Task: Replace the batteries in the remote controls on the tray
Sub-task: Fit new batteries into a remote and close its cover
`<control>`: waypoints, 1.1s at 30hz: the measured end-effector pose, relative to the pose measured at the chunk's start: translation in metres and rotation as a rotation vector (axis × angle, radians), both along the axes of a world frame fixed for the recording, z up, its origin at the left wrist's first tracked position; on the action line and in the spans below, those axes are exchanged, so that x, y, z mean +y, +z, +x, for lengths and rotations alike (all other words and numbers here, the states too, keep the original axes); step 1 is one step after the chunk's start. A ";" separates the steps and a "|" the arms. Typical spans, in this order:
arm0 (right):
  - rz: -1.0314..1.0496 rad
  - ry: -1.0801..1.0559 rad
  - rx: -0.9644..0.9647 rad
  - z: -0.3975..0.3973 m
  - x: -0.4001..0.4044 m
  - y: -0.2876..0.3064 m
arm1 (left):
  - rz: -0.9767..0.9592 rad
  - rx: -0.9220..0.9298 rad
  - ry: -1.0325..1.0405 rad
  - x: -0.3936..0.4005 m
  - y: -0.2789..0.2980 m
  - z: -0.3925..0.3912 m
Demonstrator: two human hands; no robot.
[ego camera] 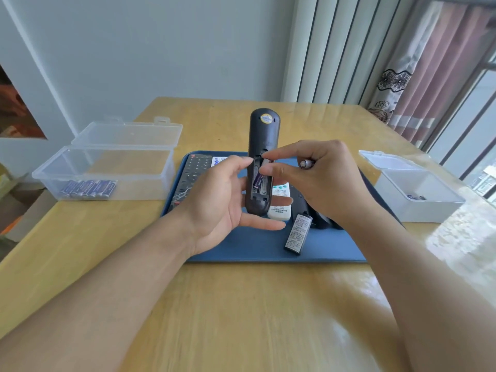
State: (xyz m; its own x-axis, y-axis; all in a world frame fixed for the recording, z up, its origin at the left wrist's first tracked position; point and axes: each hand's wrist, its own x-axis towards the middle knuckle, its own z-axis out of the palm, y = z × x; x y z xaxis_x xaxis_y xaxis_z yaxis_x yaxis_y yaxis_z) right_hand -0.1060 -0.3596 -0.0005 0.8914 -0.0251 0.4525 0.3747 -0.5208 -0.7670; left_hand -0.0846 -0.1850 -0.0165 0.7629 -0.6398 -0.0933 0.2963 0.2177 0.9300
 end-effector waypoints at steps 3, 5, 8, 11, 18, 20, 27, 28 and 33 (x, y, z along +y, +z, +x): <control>-0.004 -0.037 0.011 0.000 0.003 -0.004 | 0.028 -0.006 -0.003 0.000 -0.001 0.000; -0.006 -0.053 -0.015 0.004 0.003 -0.007 | 0.066 -0.014 0.007 -0.001 -0.002 -0.001; -0.013 -0.025 -0.022 0.008 -0.001 -0.008 | 0.123 -0.025 0.012 -0.002 -0.002 -0.002; -0.020 0.010 -0.006 0.007 -0.003 -0.007 | 0.143 -0.020 0.020 -0.003 -0.001 -0.003; -0.028 0.014 -0.035 0.001 -0.001 -0.003 | 0.122 0.025 0.064 -0.004 0.000 -0.005; 0.089 0.012 -0.034 0.000 0.000 0.000 | 0.076 0.047 0.123 -0.005 0.002 -0.005; 0.304 -0.079 0.272 0.006 -0.003 0.003 | -0.063 0.079 0.217 -0.004 0.002 -0.001; 0.324 -0.080 0.304 0.006 -0.003 0.002 | -0.066 0.075 0.235 -0.004 0.001 -0.001; 0.382 -0.065 0.385 0.005 -0.004 0.001 | -0.075 0.023 0.320 -0.007 0.000 0.001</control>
